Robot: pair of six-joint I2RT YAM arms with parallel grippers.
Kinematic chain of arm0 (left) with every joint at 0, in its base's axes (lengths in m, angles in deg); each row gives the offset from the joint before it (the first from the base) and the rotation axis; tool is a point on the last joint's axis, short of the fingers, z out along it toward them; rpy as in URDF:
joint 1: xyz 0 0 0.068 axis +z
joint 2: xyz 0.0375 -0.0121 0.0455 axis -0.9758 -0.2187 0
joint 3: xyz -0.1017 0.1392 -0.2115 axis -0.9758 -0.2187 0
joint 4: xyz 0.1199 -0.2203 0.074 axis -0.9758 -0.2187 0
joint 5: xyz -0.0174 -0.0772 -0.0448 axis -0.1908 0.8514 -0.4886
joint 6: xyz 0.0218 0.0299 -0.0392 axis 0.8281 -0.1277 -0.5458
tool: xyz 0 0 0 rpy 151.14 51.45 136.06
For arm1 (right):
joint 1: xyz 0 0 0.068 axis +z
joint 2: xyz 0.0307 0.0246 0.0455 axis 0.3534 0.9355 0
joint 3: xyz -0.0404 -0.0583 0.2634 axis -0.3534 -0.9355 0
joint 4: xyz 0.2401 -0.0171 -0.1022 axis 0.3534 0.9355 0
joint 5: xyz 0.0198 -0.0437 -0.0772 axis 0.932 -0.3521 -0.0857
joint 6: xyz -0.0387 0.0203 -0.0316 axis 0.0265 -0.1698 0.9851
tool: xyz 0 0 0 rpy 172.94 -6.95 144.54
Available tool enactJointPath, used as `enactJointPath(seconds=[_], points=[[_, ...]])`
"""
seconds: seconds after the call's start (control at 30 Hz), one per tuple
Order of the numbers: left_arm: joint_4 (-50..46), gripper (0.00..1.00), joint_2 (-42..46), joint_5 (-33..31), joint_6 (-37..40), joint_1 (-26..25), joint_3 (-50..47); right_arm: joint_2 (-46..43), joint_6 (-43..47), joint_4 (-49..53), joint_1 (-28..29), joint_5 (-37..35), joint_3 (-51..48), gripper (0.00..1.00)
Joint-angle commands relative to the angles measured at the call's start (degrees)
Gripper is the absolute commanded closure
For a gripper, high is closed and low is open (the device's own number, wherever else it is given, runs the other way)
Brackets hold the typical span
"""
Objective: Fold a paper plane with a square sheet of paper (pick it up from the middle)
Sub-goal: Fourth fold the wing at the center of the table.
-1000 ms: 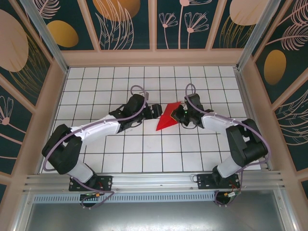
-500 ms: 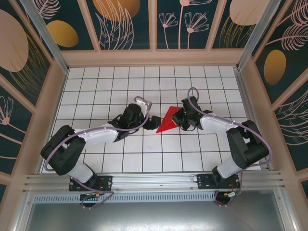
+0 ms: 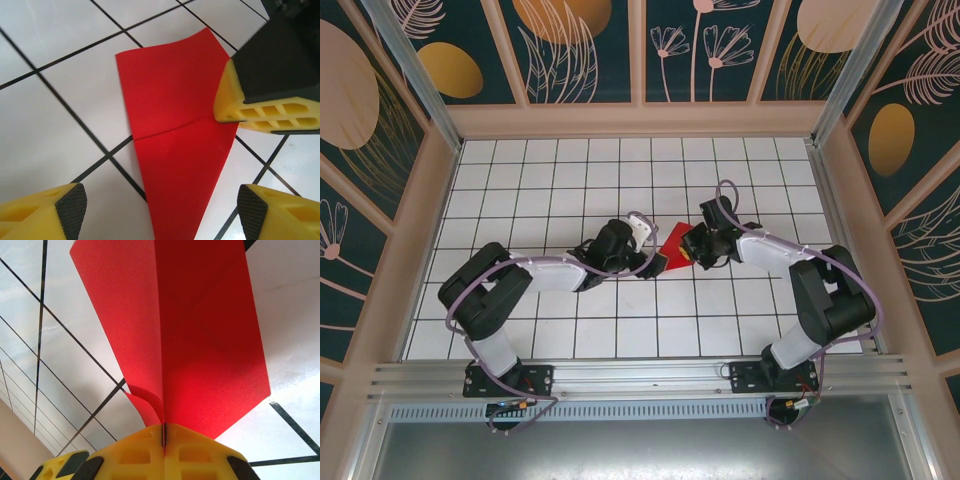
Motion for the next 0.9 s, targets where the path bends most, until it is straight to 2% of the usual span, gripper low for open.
enactJointPath(seconds=[0.0, 0.13, 0.4, 0.63, 0.7, 0.87], points=[[2.0, 0.19, -2.7, 1.9, 5.7, -1.5, 3.1, 1.7, -0.4, 3.1, -0.6, 2.5, 2.0, 1.0], [1.9, 0.22, -5.7, 2.5, 7.8, -1.9, 4.8, 2.7, 0.3, 3.5, -0.5, 3.8, 2.8, 1.0], [1.9, 0.36, -8.2, 2.5, 10.6, -1.8, 5.8, 3.7, 1.1, 3.6, -1.0, 5.6, 3.3, 1.0], [1.9, 0.5, -9.6, 3.3, 11.7, -1.9, 6.0, 3.5, 1.1, 3.7, -1.0, 5.8, 3.3, 0.96], [2.1, 0.54, -9.8, 3.2, 11.8, -1.9, 5.8, 3.4, 1.1, 3.8, -1.1, 5.8, 3.3, 0.94], [2.9, 0.68, -9.8, 2.5, 11.9, -1.9, 5.2, 3.1, 1.2, 3.7, -1.3, 5.8, 3.3, 0.81]])
